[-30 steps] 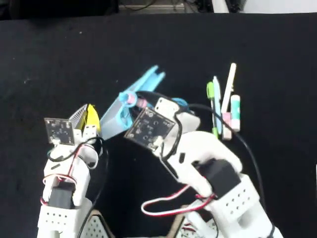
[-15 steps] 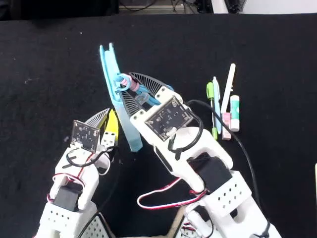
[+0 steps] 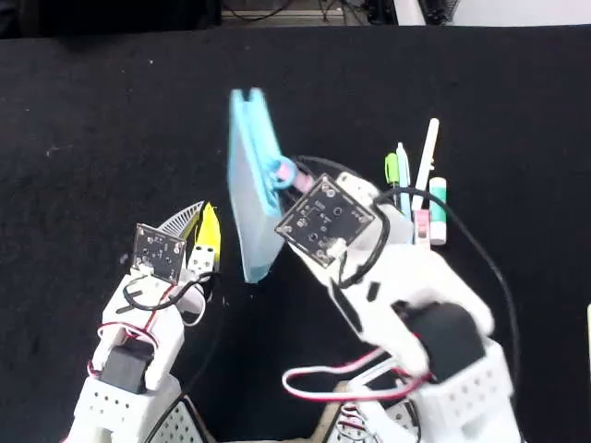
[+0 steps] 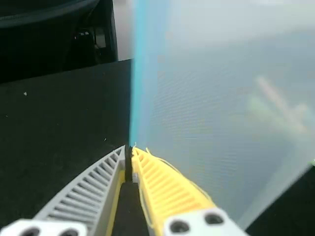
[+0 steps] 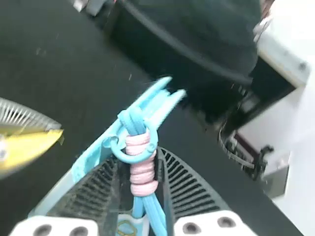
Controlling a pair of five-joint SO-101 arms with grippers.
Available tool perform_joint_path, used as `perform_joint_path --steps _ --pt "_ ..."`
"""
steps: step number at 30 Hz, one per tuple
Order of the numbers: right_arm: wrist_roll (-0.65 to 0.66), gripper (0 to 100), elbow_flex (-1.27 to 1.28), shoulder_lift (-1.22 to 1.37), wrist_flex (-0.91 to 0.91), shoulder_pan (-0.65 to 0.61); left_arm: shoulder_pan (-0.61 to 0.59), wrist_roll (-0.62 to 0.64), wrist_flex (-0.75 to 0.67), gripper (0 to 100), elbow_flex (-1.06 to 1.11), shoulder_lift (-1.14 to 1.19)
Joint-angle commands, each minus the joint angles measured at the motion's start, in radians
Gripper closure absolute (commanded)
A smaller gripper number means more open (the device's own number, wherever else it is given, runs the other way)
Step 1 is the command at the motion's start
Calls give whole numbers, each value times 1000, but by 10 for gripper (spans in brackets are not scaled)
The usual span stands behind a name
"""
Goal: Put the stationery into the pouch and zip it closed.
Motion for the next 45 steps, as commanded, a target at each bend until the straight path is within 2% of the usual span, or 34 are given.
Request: perform_joint_path --steps 1,4,6,8,14,18,21,23,30,34,40,45 --pt "12 988 -124 7 201 14 12 -8 3 966 22 -2" --pt "8 988 -122 7 201 15 12 -8 5 966 22 -2" --pt "8 988 -91 4 129 15 12 -8 11 966 22 -2" --pt "-2 988 -44 4 32 15 12 -9 32 966 22 -2" --pt "-155 988 174 5 -362 8 12 -9 38 966 22 -2" --pt "-161 988 232 5 -483 -97 12 -9 38 966 22 -2" --pt "-160 988 229 5 -479 -229 12 -9 38 966 22 -2" --pt "-138 988 236 5 -476 -269 18 -9 38 966 22 -2" --pt "28 988 183 -21 -233 -255 8 -9 38 966 22 -2" --pt "28 988 119 -59 -140 -190 -65 -9 38 966 16 -2" --pt "29 988 117 -102 -14 -176 -271 -3 40 966 -88 -2" --pt "29 988 111 -130 -51 -176 -302 -3 87 966 -114 -3"
